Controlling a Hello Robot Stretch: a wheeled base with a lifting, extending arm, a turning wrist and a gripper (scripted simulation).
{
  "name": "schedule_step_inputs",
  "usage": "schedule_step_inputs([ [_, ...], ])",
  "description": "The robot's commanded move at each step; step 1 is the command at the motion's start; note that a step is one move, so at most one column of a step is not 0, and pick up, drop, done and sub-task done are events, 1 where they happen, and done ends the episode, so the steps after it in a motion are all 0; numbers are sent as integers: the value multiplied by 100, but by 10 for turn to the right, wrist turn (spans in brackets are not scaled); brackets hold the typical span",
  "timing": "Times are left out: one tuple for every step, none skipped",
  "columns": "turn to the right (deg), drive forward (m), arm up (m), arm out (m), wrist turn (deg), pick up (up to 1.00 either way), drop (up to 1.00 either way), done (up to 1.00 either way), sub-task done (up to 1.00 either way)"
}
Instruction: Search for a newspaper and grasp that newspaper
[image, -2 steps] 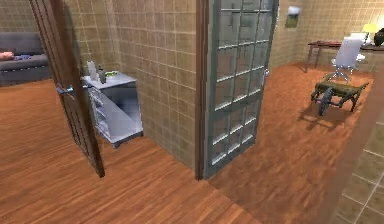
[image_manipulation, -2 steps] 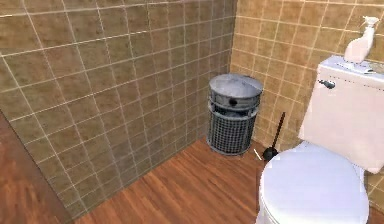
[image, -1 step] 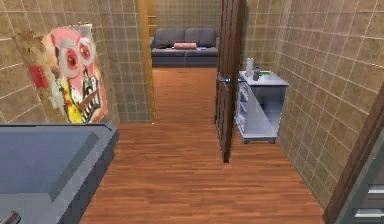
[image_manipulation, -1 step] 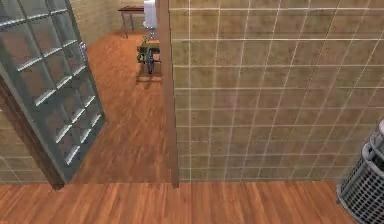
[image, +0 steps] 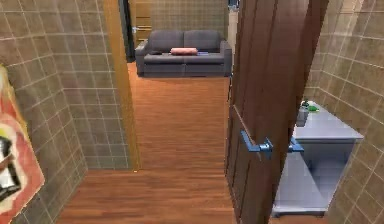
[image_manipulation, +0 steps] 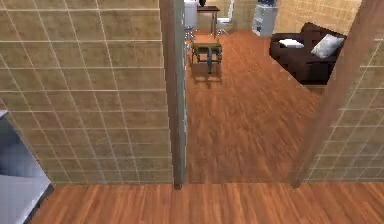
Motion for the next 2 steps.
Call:
schedule_step_inputs([
  [0,100,0,0,0,0,0,0,0],
  [0,100,0,0,0,0,0,0,0],
])
